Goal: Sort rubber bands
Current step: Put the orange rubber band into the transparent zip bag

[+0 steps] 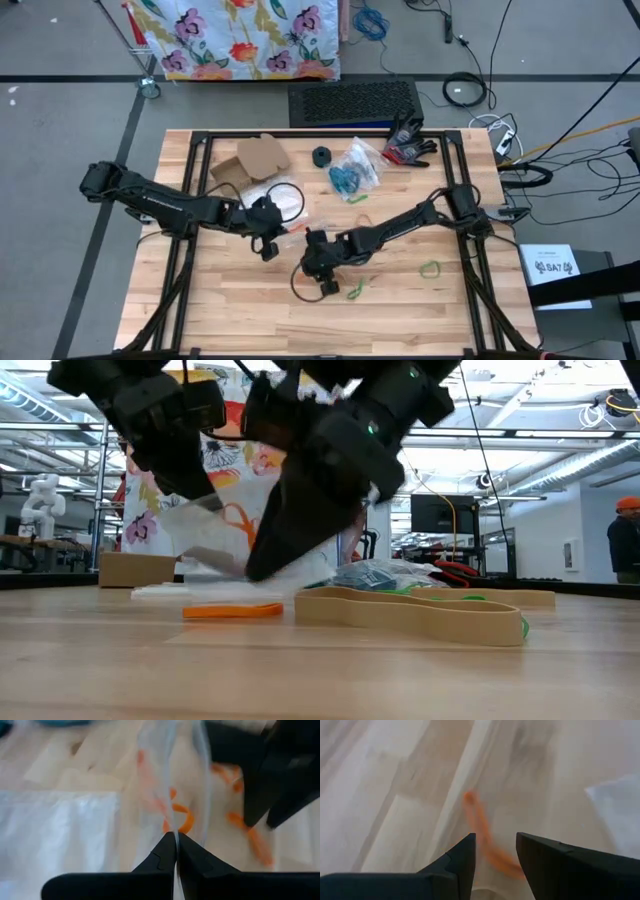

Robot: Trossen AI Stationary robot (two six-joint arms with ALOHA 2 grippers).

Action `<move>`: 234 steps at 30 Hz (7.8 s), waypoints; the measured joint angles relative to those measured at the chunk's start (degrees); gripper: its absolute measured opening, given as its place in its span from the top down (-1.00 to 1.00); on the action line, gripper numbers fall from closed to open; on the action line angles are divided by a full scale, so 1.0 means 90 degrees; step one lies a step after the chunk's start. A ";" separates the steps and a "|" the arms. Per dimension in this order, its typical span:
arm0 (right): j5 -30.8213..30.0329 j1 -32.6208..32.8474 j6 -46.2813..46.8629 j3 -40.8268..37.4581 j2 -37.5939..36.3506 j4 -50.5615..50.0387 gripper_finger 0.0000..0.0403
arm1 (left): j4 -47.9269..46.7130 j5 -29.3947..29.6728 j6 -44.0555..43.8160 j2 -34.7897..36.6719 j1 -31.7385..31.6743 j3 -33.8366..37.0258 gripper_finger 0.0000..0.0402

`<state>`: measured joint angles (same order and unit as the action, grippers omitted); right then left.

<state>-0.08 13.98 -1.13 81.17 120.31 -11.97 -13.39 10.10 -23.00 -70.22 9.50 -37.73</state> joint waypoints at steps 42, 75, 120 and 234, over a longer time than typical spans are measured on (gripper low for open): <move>-0.0910 -0.0738 -0.0590 0.0000 -0.0967 -0.0875 1.00 | 0.1161 -0.0339 -0.0610 -0.0597 0.0052 -0.0143 0.94; -0.0166 -0.1491 0.0536 -0.0002 -0.1907 -0.1366 0.29 | 0.0850 -0.0497 -0.0392 -0.0510 -0.0297 -0.0146 0.94; -0.2301 -0.0716 0.1990 -0.0036 -0.1745 -0.3840 1.00 | 0.1126 -0.0658 0.0809 -0.0519 -0.1370 0.0034 0.94; -0.0472 -0.1626 -0.0177 -0.0007 -0.1695 -0.1506 0.76 | 0.2082 -0.1908 -0.0238 -0.0514 -0.1373 0.0019 0.94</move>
<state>-4.33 -0.66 -2.72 81.10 105.06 -25.52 5.34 -7.07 -25.15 -74.85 -2.85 -37.56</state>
